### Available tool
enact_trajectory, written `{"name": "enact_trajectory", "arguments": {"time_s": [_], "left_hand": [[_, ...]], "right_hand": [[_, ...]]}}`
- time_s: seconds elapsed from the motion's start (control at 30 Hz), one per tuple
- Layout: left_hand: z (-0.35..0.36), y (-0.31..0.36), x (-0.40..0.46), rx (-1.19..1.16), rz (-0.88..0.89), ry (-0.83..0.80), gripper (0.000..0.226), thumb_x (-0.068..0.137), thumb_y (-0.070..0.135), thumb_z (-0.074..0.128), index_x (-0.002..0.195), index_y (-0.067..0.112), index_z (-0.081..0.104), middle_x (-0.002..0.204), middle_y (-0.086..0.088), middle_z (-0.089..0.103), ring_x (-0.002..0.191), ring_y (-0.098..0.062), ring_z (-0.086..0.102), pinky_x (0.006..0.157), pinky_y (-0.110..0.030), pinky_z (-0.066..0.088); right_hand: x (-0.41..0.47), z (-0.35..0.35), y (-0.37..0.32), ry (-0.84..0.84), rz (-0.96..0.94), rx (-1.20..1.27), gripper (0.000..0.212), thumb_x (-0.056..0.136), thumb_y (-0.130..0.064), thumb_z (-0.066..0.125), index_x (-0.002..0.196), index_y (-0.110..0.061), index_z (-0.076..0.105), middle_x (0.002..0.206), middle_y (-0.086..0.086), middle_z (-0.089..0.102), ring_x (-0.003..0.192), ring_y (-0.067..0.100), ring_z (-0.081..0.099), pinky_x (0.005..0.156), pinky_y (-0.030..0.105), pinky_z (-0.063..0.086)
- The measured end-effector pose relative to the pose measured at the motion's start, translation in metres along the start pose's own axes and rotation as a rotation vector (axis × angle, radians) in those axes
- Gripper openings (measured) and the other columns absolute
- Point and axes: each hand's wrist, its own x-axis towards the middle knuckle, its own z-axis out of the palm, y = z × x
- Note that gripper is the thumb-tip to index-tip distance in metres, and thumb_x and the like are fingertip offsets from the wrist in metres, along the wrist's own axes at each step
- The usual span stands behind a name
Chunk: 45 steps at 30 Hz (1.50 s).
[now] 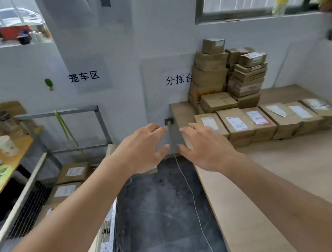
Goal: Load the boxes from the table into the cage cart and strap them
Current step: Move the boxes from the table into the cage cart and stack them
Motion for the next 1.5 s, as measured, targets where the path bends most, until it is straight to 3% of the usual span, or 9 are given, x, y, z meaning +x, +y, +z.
{"name": "enact_trajectory", "arguments": {"time_s": [0.27,0.4,0.6,0.8,1.1,1.23,1.5], "left_hand": [[0.042,-0.017,0.111,-0.016,0.170,-0.080,0.061,0.107,0.053,0.039,0.161,0.027,0.030,0.161,0.004,0.036,0.145,-0.021,0.040,0.114,-0.039,0.040],[0.067,-0.033,0.164,-0.027,0.253,-0.107,0.061,0.107,0.053,0.039,0.160,0.024,0.032,0.162,0.001,0.036,0.148,-0.022,0.037,0.117,-0.041,0.039],[0.098,-0.048,0.236,-0.018,0.376,-0.182,0.059,0.107,0.053,0.036,0.156,0.021,0.039,0.158,-0.003,0.042,0.142,-0.022,0.043,0.113,-0.044,0.044],[0.126,-0.047,0.294,-0.013,0.427,-0.257,0.056,0.108,0.051,0.037,0.154,0.019,0.040,0.152,-0.006,0.047,0.137,-0.024,0.047,0.111,-0.041,0.044],[0.218,-0.027,0.384,-0.008,0.375,-0.379,0.047,0.105,0.050,0.042,0.140,0.018,0.050,0.133,-0.003,0.054,0.121,-0.025,0.053,0.097,-0.043,0.050],[0.247,-0.009,0.412,-0.010,0.318,-0.453,0.053,0.106,0.047,0.043,0.149,0.017,0.045,0.150,-0.008,0.045,0.135,-0.028,0.046,0.106,-0.046,0.046],[0.302,0.001,0.450,0.026,0.259,-0.536,0.057,0.107,0.046,0.039,0.157,0.019,0.034,0.170,-0.012,0.018,0.146,-0.035,0.033,0.114,-0.047,0.039]], "right_hand": [[0.062,0.022,0.058,0.006,0.195,-0.004,0.057,0.102,-0.055,0.048,0.151,-0.025,0.046,0.144,0.000,0.052,0.132,0.024,0.050,0.106,0.043,0.046],[0.095,0.042,0.078,0.003,0.310,-0.007,0.059,0.101,-0.059,0.046,0.150,-0.026,0.046,0.146,-0.001,0.051,0.131,0.024,0.051,0.106,0.045,0.047],[0.138,0.069,0.106,0.003,0.479,0.023,0.055,0.100,-0.059,0.042,0.142,-0.025,0.053,0.141,-0.002,0.053,0.126,0.025,0.054,0.101,0.044,0.049],[0.171,0.087,0.145,-0.011,0.571,0.058,0.055,0.103,-0.055,0.044,0.148,-0.024,0.050,0.147,-0.002,0.050,0.132,0.023,0.050,0.105,0.041,0.045],[0.225,0.135,0.242,-0.077,0.630,0.142,0.052,0.102,-0.053,0.046,0.148,-0.027,0.050,0.149,-0.002,0.047,0.134,0.024,0.049,0.105,0.042,0.045],[0.241,0.151,0.281,-0.167,0.608,0.160,0.052,0.103,-0.051,0.046,0.150,-0.026,0.047,0.151,-0.002,0.045,0.136,0.024,0.047,0.105,0.040,0.044],[0.271,0.180,0.330,-0.244,0.634,0.216,0.053,0.104,-0.048,0.046,0.152,-0.025,0.045,0.159,0.002,0.037,0.141,0.024,0.043,0.107,0.038,0.041]]}}
